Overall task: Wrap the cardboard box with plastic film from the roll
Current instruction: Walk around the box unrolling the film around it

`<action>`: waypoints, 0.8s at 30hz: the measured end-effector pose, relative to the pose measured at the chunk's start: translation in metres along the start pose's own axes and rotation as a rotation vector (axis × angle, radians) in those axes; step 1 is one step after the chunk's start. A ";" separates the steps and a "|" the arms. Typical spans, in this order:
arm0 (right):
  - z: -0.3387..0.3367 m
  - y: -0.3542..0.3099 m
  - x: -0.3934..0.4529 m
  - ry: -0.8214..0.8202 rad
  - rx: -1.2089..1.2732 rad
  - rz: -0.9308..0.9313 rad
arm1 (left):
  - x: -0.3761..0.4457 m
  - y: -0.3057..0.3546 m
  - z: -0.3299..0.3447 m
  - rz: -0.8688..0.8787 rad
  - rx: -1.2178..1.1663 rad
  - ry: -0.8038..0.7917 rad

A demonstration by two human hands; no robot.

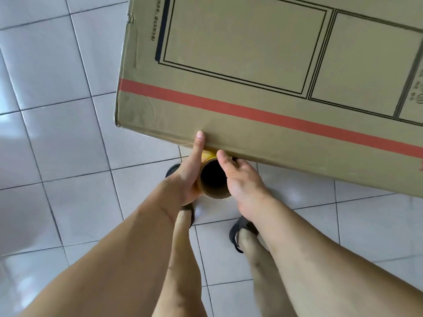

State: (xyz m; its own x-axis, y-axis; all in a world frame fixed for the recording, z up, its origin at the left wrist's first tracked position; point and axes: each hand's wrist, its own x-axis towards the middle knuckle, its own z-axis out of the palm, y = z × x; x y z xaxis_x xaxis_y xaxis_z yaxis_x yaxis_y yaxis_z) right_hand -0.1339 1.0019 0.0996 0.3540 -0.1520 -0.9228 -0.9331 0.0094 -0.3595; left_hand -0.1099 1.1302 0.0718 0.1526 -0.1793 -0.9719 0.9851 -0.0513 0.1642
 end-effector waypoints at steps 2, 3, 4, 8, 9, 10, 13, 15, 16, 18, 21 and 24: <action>-0.006 0.008 0.002 0.019 0.002 -0.009 | -0.002 0.002 0.007 0.001 0.054 0.038; -0.006 0.010 0.002 0.030 0.012 0.015 | -0.003 0.004 0.009 0.018 0.077 0.077; -0.007 0.013 0.002 0.033 0.019 0.052 | -0.001 0.004 0.009 0.040 0.080 0.122; -0.008 0.015 0.004 -0.036 0.068 0.073 | 0.002 0.004 0.011 0.110 0.030 0.117; -0.009 0.015 0.004 -0.033 0.074 0.058 | 0.002 0.002 0.012 0.103 0.025 0.078; -0.011 0.016 0.005 -0.017 0.078 0.043 | 0.003 0.000 0.015 0.093 0.020 0.051; -0.023 0.022 0.002 0.033 0.064 0.006 | 0.001 -0.009 0.027 0.031 0.003 0.000; -0.028 0.021 0.000 0.018 0.061 -0.001 | 0.000 -0.009 0.033 0.017 0.034 0.036; -0.030 0.021 0.001 0.005 0.061 0.012 | 0.001 -0.010 0.035 0.035 0.041 0.068; -0.032 0.021 0.002 -0.024 0.083 0.050 | 0.004 -0.009 0.036 0.082 0.052 0.124; -0.035 0.024 0.000 -0.035 0.097 0.032 | 0.004 -0.006 0.039 0.067 0.017 0.073; -0.045 0.031 0.003 0.002 0.014 -0.036 | 0.004 -0.013 0.047 -0.006 0.010 -0.019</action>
State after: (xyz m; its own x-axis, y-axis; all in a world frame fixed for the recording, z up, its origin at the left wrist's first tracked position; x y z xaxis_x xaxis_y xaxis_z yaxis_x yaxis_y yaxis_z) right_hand -0.1644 0.9571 0.0925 0.3875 -0.1548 -0.9088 -0.9187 0.0173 -0.3946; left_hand -0.1256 1.0837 0.0736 0.1455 -0.1972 -0.9695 0.9851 -0.0623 0.1605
